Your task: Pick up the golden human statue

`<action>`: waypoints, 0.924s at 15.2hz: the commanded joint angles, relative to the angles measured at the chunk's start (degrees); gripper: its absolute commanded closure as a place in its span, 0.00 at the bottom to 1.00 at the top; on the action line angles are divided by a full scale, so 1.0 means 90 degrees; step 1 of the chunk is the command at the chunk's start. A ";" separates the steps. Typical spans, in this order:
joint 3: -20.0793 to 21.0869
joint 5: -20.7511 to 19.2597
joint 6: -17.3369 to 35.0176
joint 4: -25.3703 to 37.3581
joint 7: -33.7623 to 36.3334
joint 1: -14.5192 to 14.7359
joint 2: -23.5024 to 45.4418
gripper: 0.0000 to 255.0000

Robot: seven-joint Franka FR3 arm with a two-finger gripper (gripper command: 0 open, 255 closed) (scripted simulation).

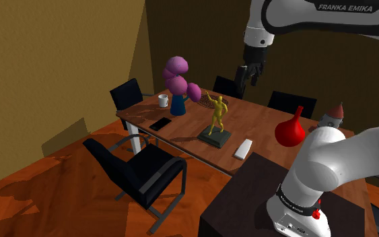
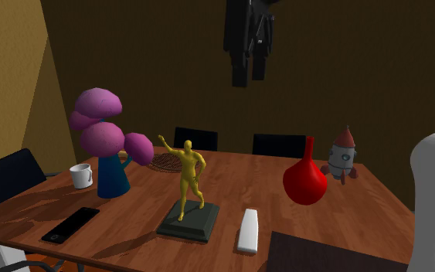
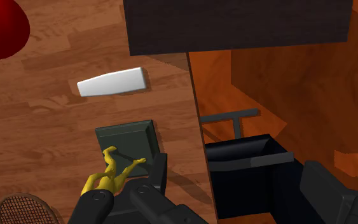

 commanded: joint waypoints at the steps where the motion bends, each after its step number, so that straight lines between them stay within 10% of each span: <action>1: 0.0000 0.0000 0.0000 0.0000 0.0000 0.0000 0.0000 0.00; 14: -0.1169 -0.0650 0.2880 -0.0389 -0.0767 -0.0279 0.1856 0.00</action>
